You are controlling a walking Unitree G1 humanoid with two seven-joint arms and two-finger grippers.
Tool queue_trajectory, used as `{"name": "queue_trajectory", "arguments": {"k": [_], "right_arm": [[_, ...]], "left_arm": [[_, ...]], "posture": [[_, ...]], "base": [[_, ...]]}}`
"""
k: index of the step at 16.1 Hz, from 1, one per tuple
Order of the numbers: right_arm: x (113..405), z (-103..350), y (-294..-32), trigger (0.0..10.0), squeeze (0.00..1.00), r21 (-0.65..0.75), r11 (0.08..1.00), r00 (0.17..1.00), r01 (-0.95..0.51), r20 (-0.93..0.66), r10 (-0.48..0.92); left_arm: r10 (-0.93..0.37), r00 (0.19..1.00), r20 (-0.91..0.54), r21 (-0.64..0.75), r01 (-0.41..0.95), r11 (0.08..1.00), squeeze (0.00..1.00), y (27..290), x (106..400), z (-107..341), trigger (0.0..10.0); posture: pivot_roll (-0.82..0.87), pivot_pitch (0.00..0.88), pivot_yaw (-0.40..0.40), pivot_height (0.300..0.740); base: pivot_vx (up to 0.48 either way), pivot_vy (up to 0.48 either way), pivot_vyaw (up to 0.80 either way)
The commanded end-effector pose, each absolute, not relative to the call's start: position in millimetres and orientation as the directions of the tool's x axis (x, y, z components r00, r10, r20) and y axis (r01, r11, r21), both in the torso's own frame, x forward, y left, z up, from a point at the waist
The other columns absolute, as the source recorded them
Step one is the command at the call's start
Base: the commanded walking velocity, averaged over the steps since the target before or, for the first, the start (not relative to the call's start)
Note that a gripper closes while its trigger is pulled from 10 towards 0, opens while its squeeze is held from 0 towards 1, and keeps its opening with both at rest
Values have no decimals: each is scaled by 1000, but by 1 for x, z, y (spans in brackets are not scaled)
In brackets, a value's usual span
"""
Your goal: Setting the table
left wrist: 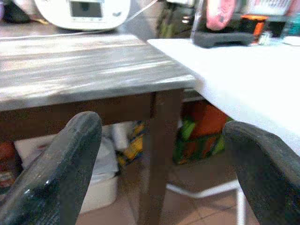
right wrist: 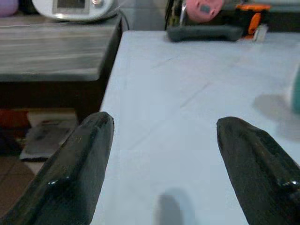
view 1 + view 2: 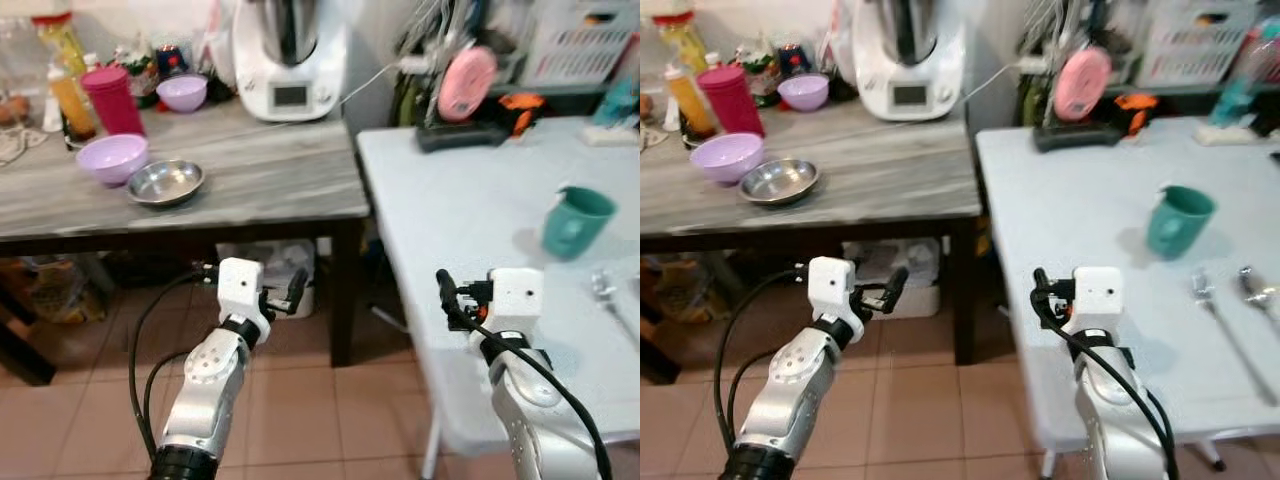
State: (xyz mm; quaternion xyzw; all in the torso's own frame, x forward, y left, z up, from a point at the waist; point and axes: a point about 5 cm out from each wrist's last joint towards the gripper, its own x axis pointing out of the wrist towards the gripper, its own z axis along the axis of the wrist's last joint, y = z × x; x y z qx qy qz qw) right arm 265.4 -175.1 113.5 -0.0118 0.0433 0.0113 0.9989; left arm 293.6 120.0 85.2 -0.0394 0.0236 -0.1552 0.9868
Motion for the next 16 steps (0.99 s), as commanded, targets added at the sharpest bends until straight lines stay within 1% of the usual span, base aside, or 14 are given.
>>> {"name": "queue_trajectory", "arguments": {"k": [1,5,9,16], "right_arm": [[264,115,-177,10000,0,-29,999,997,-22,-80,20],[262,114,-179,10000,0,-34,999,997,-16,-81,14],[261,114,-180,10000,0,-35,999,997,-7,-78,4],[259,113,-181,10000,0,-31,1000,997,5,-82,-8]], "left_arm": [[-287,957,-30,-93,283,955,0,125,296,86,10000],[-238,970,-48,-110,232,967,0,133,300,85,10000],[-250,968,-21,-97,247,964,0,133,304,89,10000],[-251,966,-57,-61,247,967,0,133,303,85,10000]], "posture": [[-317,0,38,740],[-325,0,40,740],[-329,0,44,740],[-333,0,54,740]], "base": [[0,0,0],[0,0,0],[0,0,0],[0,0,0]]}}
